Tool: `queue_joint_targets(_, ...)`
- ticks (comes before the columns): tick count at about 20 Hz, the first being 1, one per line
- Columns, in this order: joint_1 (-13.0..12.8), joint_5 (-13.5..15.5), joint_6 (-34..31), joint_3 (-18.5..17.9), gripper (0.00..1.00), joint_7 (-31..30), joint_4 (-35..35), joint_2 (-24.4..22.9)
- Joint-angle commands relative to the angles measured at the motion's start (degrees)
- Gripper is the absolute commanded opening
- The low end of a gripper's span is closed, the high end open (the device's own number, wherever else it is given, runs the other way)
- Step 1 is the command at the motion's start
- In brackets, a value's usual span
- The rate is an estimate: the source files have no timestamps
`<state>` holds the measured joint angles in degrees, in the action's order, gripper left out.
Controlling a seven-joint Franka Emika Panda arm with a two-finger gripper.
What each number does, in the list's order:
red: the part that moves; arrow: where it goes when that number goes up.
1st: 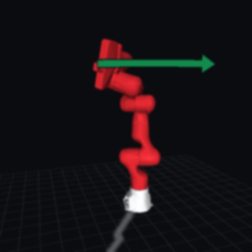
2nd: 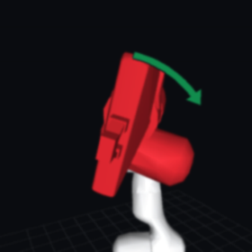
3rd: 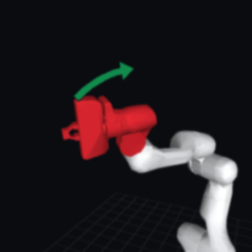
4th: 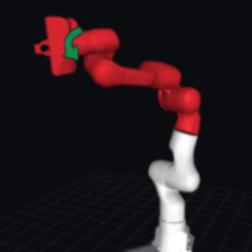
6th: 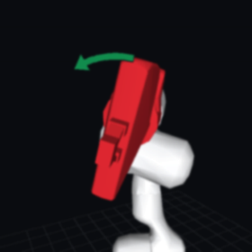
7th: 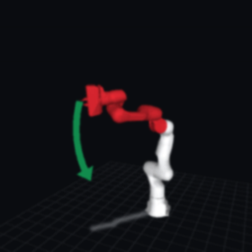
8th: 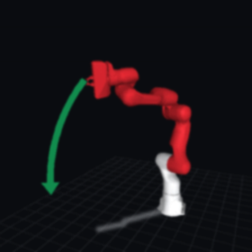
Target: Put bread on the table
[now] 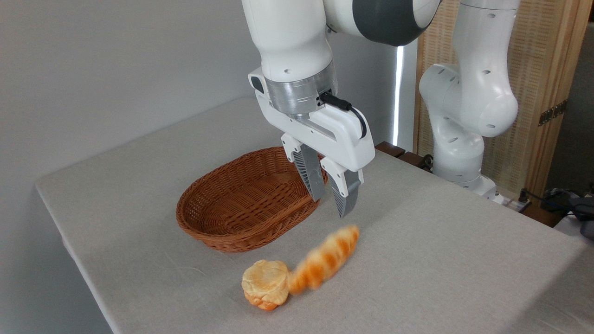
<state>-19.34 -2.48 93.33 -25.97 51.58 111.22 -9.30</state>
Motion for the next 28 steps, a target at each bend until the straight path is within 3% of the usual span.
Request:
queue_joint_targets(1, -0.26, -0.86, -0.96, -0.05, 1.00, 0.63, -0.65, -0.01)
queue_joint_targets(11, -0.88, 0.02, 1.32, 1.27, 1.00, 0.28, -0.92, -0.10)
queue_joint_targets(20, -0.88, 1.87, 9.75, 7.94, 1.00, -0.60, -1.88, 1.83)
queue_joint_targets(25, -0.88, 5.81, 17.75, 8.39, 1.00, -10.42, -2.06, 4.02)
queue_joint_targets(28, -0.79, 7.75, 18.20, 8.39, 1.00, -11.68, -2.06, 4.38)
